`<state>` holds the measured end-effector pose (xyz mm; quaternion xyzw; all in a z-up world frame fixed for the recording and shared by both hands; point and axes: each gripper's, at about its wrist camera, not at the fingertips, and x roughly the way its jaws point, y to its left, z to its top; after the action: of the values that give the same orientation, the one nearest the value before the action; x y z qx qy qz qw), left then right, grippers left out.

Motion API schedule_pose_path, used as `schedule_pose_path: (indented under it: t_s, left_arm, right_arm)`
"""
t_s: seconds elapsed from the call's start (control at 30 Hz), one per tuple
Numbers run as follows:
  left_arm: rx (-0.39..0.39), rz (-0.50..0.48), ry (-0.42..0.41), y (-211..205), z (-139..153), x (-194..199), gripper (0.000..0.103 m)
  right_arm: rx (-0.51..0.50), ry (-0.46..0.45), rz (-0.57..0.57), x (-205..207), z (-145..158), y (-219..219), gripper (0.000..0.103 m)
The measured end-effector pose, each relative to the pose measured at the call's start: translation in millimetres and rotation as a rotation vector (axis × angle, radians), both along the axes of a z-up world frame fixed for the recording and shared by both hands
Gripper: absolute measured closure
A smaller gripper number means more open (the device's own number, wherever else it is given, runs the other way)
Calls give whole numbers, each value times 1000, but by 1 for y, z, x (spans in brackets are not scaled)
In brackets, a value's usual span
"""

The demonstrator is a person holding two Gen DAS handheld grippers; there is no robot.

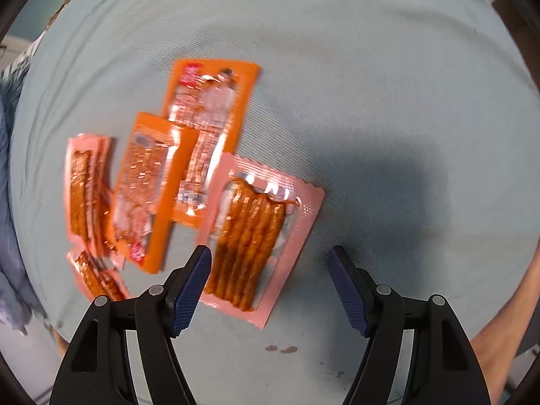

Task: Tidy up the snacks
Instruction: 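Drop the left gripper's packet into the box while the right gripper grasps a pink packet, then carry the pink packet in the right gripper to the box and release it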

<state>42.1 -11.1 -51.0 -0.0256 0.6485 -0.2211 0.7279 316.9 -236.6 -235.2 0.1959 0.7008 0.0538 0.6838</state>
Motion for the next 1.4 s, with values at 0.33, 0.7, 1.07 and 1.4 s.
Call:
schedule_pose_path:
  t_s: [0.33,0.7,1.07,1.4]
  left_arm:
    - [108,-52,49,-14,-29,-15,94]
    - [124,-53,22,-6,-17,-10,40]
    - [102,73,-36,44,11,45,36]
    - [33,144,-34,54,26,63,36]
  right_arm:
    - [-163,-130,231,-7,0,52,38]
    - [-75,-162,283,-48,3,21,91]
    - [-26,-177,322,-98,51,-23,99]
    - [285,-163,559,-222,148,22,99]
